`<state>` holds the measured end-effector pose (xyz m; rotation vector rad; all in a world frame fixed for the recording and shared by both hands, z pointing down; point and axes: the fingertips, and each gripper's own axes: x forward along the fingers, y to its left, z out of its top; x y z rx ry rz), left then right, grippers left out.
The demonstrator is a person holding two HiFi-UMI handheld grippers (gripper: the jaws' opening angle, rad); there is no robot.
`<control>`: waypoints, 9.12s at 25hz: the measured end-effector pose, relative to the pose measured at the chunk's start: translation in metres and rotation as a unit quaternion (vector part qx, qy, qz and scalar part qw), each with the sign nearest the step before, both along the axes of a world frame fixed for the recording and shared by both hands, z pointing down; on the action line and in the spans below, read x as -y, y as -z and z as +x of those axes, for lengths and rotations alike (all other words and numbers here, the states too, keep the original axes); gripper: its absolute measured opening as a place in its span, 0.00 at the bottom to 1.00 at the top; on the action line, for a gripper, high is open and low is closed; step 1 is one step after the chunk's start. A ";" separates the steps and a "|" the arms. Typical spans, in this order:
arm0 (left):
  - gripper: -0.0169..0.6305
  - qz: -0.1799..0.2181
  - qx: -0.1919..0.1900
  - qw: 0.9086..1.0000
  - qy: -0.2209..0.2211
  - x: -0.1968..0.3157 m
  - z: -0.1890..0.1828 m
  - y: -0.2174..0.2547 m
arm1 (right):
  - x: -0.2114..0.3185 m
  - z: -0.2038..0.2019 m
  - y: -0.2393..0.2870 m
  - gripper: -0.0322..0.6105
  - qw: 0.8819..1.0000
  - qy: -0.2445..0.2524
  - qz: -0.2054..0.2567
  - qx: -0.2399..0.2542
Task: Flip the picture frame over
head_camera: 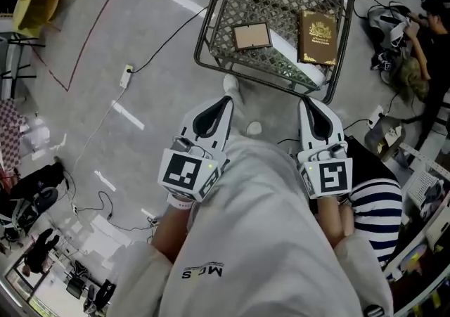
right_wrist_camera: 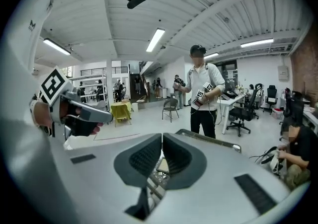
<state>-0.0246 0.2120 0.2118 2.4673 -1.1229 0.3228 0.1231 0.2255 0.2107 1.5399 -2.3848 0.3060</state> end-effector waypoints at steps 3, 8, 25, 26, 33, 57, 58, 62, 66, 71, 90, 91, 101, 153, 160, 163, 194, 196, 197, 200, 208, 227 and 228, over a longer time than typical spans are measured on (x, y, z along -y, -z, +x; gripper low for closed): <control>0.06 0.006 -0.009 1.000 -0.013 0.048 -0.002 0.006 | 0.045 -0.012 0.004 0.08 1.000 0.004 0.001 -0.010; 0.06 0.006 -0.017 0.999 -0.032 0.114 -0.014 0.006 | 0.109 -0.029 0.005 0.08 1.000 -0.010 -0.003 -0.014; 0.06 -0.058 -0.019 0.997 -0.046 0.176 -0.020 -0.034 | 0.178 -0.041 -0.042 0.08 0.998 -0.004 -0.054 -0.030; 0.06 -0.059 -0.017 0.997 -0.045 0.176 -0.020 -0.035 | 0.180 -0.043 -0.043 0.08 0.998 0.002 -0.053 -0.031; 0.06 -0.068 0.005 0.997 -0.037 0.176 -0.024 -0.060 | 0.190 -0.055 -0.065 0.08 0.997 0.036 -0.058 -0.031; 0.06 -0.110 0.057 0.992 -0.006 0.178 -0.031 -0.161 | 0.198 -0.081 -0.219 0.24 0.970 0.181 -0.145 -0.075; 0.06 -0.110 0.057 0.992 -0.007 0.178 -0.029 -0.163 | 0.198 -0.081 -0.226 0.24 0.968 0.189 -0.145 -0.081; 0.06 -0.114 0.058 0.992 -0.004 0.177 -0.029 -0.173 | 0.195 -0.085 -0.254 0.25 0.959 0.219 -0.148 -0.097; 0.06 -0.125 0.058 0.990 -0.003 0.174 -0.027 -0.188 | 0.191 -0.088 -0.278 0.26 0.948 0.252 -0.155 -0.114; 0.06 -0.124 0.057 0.991 -0.010 0.176 -0.021 -0.196 | 0.188 -0.090 -0.299 0.26 0.927 0.303 -0.154 -0.156; 0.06 -0.138 0.061 0.989 0.001 0.173 -0.025 -0.211 | 0.173 -0.096 -0.368 0.26 0.845 0.449 -0.158 -0.245; 0.06 -0.137 0.060 0.989 0.002 0.174 -0.025 -0.212 | 0.172 -0.096 -0.370 0.26 0.843 0.451 -0.158 -0.247; 0.06 -0.134 0.058 0.989 0.004 0.178 -0.022 -0.211 | 0.166 -0.097 -0.383 0.21 0.823 0.475 -0.164 -0.264; 0.06 -0.135 0.052 0.989 0.032 0.193 -0.034 -0.204 | 0.215 -0.112 -0.323 0.13 0.898 0.294 -0.317 0.084; 0.06 -0.135 0.050 0.989 0.032 0.194 -0.029 -0.201 | 0.232 -0.109 -0.307 0.12 0.891 0.227 -0.342 0.194; 0.06 -0.133 0.052 0.989 0.026 0.194 -0.027 -0.204 | 0.238 -0.108 -0.302 0.13 0.883 0.208 -0.350 0.233; 0.06 -0.143 0.058 0.988 0.024 0.204 -0.021 -0.208 | 0.256 -0.108 -0.298 0.13 0.782 0.150 -0.409 0.445; 0.06 -0.143 0.058 0.988 0.021 0.205 -0.018 -0.208 | 0.257 -0.104 -0.298 0.13 0.783 0.150 -0.406 0.447; 0.06 -0.142 0.060 0.988 0.018 0.205 -0.017 -0.209 | 0.258 -0.104 -0.297 0.13 0.781 0.150 -0.405 0.450; 0.06 -0.141 0.061 0.988 0.013 0.206 -0.015 -0.208 | 0.260 -0.101 -0.296 0.13 0.782 0.150 -0.401 0.452; 0.06 -0.151 0.056 0.987 0.019 0.209 -0.006 -0.207 | 0.271 -0.084 -0.295 0.10 0.807 0.146 -0.379 0.429; 0.06 -0.146 0.065 0.987 -0.010 0.204 0.016 -0.209 | 0.285 -0.037 -0.328 0.10 0.832 0.084 -0.369 0.405; 0.06 -0.146 0.066 0.987 -0.012 0.203 0.016 -0.210 | 0.285 -0.036 -0.332 0.10 0.831 0.081 -0.371 0.408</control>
